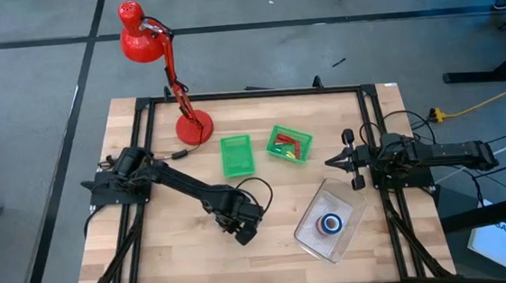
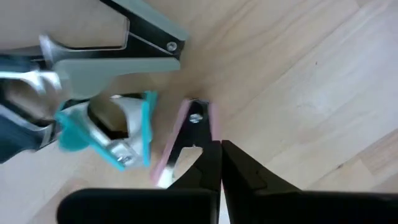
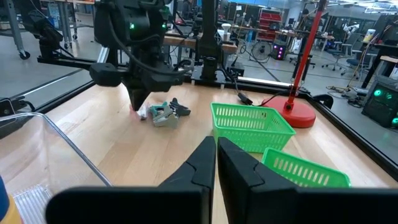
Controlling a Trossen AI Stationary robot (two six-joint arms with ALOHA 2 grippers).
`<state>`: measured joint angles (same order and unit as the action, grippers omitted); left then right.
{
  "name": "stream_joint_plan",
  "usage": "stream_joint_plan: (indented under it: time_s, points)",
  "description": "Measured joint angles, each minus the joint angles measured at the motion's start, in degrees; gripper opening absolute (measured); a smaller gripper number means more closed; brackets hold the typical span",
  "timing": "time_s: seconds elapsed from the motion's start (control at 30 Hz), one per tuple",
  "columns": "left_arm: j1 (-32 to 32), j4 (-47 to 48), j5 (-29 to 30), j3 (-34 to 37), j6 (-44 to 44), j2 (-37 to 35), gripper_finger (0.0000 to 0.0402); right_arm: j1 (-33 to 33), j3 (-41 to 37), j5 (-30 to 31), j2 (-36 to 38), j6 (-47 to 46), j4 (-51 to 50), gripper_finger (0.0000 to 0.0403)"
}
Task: Pick and place Stapler, Stapler remover, tape
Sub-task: Put the pink staple remover into the left green bin
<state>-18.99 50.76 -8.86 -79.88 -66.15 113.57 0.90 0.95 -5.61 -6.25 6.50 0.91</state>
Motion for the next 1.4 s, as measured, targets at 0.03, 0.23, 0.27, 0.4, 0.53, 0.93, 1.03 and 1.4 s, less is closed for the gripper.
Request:
stream_joint_plan:
  time_s: [0.03, 0.23, 0.27, 0.4, 0.53, 0.93, 1.03, 1.4]
  points:
    - [0.0, 0.3, 0.2, 0.0, 0.0, -0.4, 0.0002, 0.0, 0.0, 0.0, 0.0, 0.0, 0.0, 0.0021]
    - [0.0, 0.6, 0.7, 0.0, 3.3, -1.1, 0.0002, 0.0, 0.0, 0.0, 0.0, 0.0, 0.0, 0.0021]
    - [0.0, 0.3, 0.7, 0.0, 3.8, -1.1, 0.0002, 0.0, 0.0, 0.0, 0.0, 0.0, 0.0, 0.0021]
    - [-0.4, -1.3, 0.7, 0.0, 4.9, -1.5, 0.0003, 0.0, 0.0, 0.0, 0.0, 0.0, 0.0, 0.0021]
    - [-1.3, -1.2, 2.8, -0.1, 4.7, -3.6, 0.0005, 0.0, 0.0, 0.0, 0.0, 0.0, 0.0, 0.0021]
    - [-3.2, 2.1, 3.1, -0.2, 2.4, -5.8, 0.0109, 0.0, 0.0, 0.0, 0.0, 0.0, 0.0, 0.0021]
    - [-3.2, 2.3, 3.1, -0.2, 2.4, -5.7, 0.0133, 0.0, 0.0, 0.0, 0.0, 0.0, 0.0, 0.0021]
    - [-4.0, 1.1, 2.9, -0.2, 1.4, -3.3, 0.0143, 0.0, 0.0, 0.0, 0.0, 0.0, 0.0, 0.0021]
